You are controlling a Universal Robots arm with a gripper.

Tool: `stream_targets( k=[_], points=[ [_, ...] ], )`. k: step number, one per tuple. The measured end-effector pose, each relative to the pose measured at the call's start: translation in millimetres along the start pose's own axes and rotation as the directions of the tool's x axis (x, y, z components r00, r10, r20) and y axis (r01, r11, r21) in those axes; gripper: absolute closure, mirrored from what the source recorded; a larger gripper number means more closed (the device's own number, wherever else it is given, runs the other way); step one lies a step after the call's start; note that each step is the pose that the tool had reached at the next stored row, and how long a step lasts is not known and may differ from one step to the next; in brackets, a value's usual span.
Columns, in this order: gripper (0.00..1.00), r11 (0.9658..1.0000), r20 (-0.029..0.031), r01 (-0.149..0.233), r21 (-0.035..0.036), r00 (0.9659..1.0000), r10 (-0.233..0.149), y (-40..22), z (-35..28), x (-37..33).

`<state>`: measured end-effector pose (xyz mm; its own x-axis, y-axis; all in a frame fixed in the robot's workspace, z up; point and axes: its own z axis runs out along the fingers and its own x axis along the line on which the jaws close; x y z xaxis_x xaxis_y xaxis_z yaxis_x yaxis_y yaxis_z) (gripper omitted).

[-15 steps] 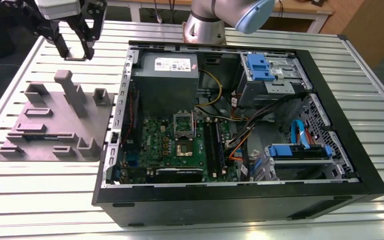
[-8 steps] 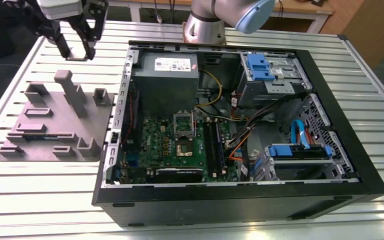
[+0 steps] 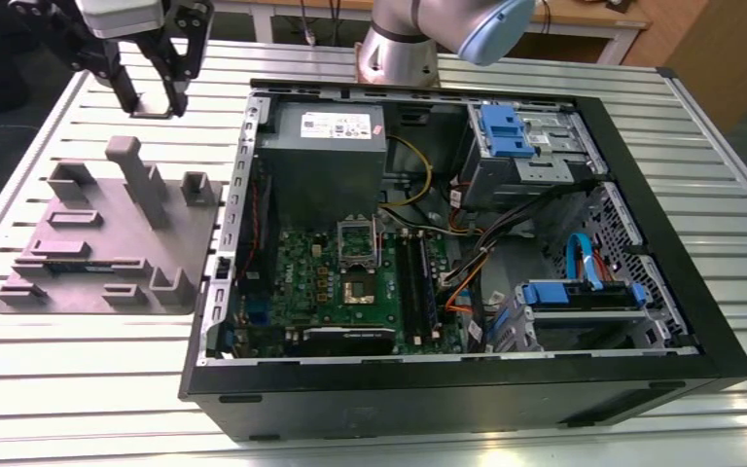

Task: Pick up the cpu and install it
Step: 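Pick up the cpu and move it towards the insertion slot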

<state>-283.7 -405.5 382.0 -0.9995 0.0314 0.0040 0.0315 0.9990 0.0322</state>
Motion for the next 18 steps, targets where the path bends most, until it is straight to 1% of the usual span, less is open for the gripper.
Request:
stream_targets(
  k=[17,18],
  points=[
    [0.53,1.0000,0.0000,0.000,0.0000,1.0000,0.000,0.1,0.0,-3.7],
    [0.53,1.0000,0.0001,0.000,-0.0001,1.0000,0.000,0.2,0.0,-5.7]
  ],
)
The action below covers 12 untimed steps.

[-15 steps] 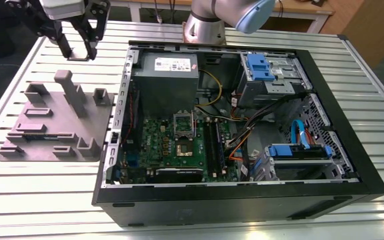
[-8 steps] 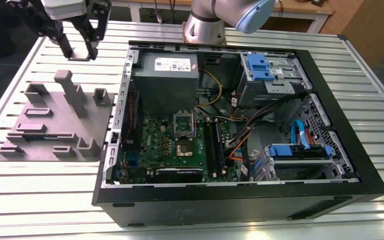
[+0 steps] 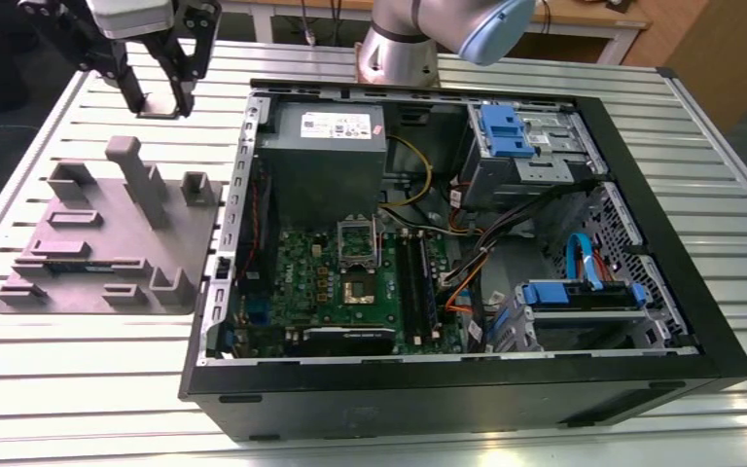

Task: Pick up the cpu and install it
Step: 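Pick up the cpu and move it towards the insertion slot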

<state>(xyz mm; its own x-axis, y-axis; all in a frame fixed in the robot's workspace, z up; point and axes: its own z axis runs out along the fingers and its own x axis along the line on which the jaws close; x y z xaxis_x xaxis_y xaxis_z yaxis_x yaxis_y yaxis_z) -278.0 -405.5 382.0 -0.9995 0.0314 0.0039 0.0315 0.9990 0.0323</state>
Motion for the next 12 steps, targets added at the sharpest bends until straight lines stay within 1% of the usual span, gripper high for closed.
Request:
stream_targets(
  k=[1,12],
  points=[
    [0.53,1.0000,-0.0001,0.000,0.0000,1.0000,0.000,0.1,0.0,-1.9],
    [0.53,1.0000,-0.0001,0.000,0.0001,1.0000,0.000,0.1,-0.1,-4.3]
  ],
)
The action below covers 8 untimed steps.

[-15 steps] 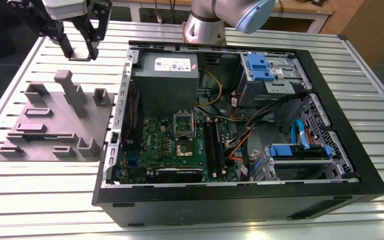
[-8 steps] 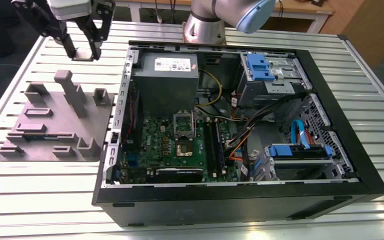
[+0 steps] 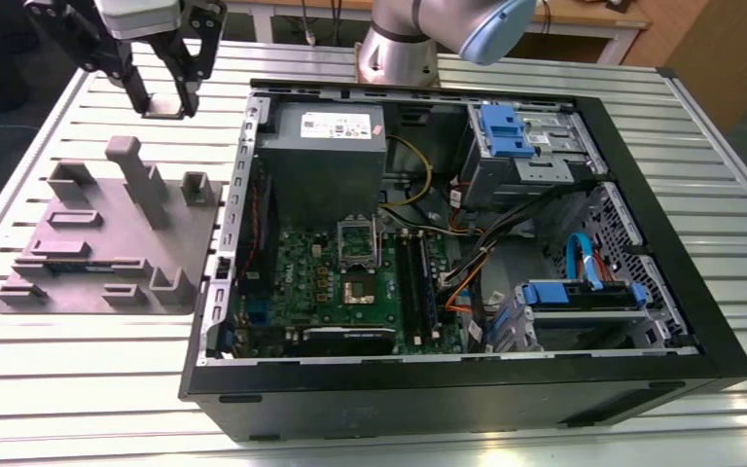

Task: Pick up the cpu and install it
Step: 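Pick up the cpu and move it towards the insertion slot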

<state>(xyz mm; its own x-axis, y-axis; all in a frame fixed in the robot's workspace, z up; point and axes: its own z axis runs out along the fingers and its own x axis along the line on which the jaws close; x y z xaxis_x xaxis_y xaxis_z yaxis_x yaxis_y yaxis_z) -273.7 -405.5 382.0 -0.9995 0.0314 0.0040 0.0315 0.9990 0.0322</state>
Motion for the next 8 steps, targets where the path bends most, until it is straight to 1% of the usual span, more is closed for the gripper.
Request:
stream_targets(
  k=[8],
  points=[
    [0.53,1.0000,0.0000,0.000,0.0000,1.0000,0.000,0.1,0.0,-1.8]
  ],
)
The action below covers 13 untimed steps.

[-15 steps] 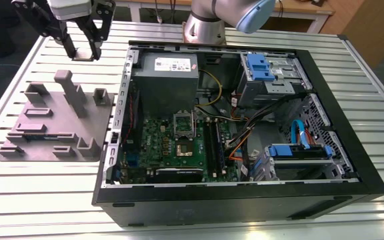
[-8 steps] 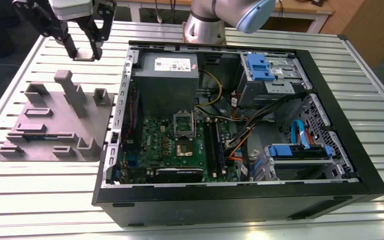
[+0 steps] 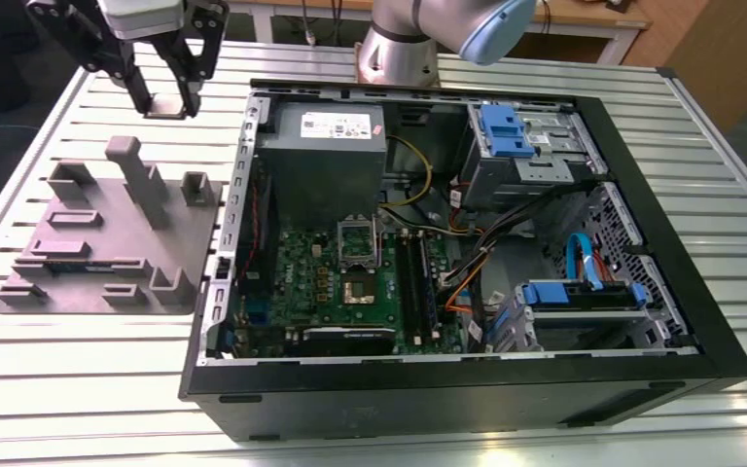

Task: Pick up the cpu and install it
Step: 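Pick up the cpu and move it towards the insertion slot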

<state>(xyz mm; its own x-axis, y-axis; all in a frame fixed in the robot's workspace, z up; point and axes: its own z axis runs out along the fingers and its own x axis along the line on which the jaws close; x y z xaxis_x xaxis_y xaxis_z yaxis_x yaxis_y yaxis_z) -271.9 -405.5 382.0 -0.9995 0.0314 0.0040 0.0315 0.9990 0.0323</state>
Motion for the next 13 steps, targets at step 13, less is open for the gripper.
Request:
stream_targets(
  k=[13],
  points=[
    [0.53,1.0000,0.0000,0.000,0.0000,1.0000,0.000,0.1,0.0,-2.7]
  ],
)
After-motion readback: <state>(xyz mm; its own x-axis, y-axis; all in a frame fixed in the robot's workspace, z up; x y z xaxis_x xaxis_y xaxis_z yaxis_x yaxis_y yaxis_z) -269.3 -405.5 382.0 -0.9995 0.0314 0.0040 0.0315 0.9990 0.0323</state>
